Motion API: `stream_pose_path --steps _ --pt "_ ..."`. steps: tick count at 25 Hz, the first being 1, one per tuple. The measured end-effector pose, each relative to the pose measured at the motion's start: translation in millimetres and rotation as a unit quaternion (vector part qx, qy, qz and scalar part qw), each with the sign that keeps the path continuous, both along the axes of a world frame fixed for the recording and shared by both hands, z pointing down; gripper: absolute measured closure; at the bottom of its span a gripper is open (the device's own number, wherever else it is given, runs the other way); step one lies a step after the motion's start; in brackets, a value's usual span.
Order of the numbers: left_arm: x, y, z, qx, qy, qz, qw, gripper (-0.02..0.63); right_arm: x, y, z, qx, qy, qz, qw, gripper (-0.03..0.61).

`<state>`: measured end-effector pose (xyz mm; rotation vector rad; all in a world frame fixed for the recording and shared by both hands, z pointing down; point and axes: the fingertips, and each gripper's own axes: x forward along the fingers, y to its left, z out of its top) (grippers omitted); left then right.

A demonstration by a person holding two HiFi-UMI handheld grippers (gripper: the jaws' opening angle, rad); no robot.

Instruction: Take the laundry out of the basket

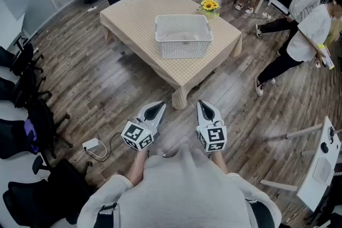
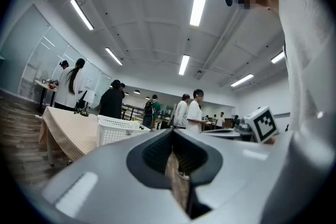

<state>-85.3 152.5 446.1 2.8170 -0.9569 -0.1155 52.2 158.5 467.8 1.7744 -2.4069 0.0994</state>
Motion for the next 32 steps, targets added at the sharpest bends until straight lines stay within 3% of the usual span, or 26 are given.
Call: stream_pose_path --steps 18,32 --pt "9.5 11.8 4.6 -0.012 -0.003 -0.006 0.9999 0.606 4.8 8.9 1.6 0.000 -0.010 -0.020 1.000 0.580" --pt "59.4 37.9 8.7 -0.018 -0.004 -0.011 0.9998 0.606 42.8 42.2 10.6 0.002 -0.032 -0.056 0.998 0.579"
